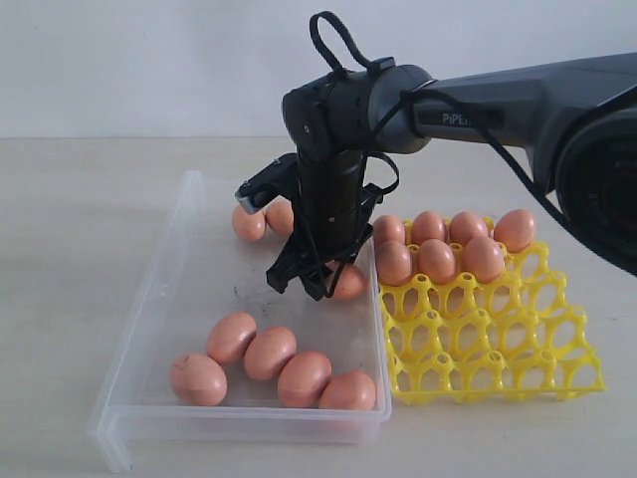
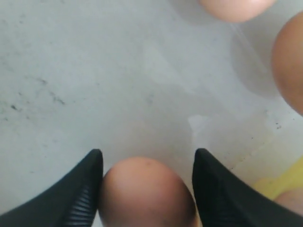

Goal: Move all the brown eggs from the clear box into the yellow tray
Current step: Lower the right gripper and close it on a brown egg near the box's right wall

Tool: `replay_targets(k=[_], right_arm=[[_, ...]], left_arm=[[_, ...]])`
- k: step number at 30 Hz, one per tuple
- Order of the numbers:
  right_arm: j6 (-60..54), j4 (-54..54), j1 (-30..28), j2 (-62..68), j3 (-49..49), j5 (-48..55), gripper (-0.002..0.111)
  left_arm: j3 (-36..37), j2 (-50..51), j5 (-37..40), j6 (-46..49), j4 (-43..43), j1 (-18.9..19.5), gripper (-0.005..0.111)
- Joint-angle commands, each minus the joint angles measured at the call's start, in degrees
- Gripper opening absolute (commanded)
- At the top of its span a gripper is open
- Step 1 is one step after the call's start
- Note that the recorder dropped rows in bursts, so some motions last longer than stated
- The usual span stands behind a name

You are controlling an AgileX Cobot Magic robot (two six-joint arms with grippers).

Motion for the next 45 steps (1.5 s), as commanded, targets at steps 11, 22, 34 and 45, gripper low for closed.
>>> replay_targets(k=[11,22,34,45], right_arm=[[-1.7,-1.3,-0.2,0.2,-0.3,3.9,0.067],[-3.0,-6.0,-0.2,0.2,-0.3,6.9,0.067],[4.5,-4.6,-0.2,0.1,-0.3,-2.1,0.067],[0.2,-5.6,-0.2,-2.0,-0.3,-1.0,0.067]], left_arm=[[0.2,-0.1,-0.2,-0.5,-0.5,-0.1,0.004],[0.2,-0.1,-0.2,-0.5,-0.5,-0.1,0.004],[0.2,-0.1,-0.2,-0.5,-0.5,-0.1,0.004],[0.2,-0.1,-0.2,-0.5,-0.5,-0.1,0.004]])
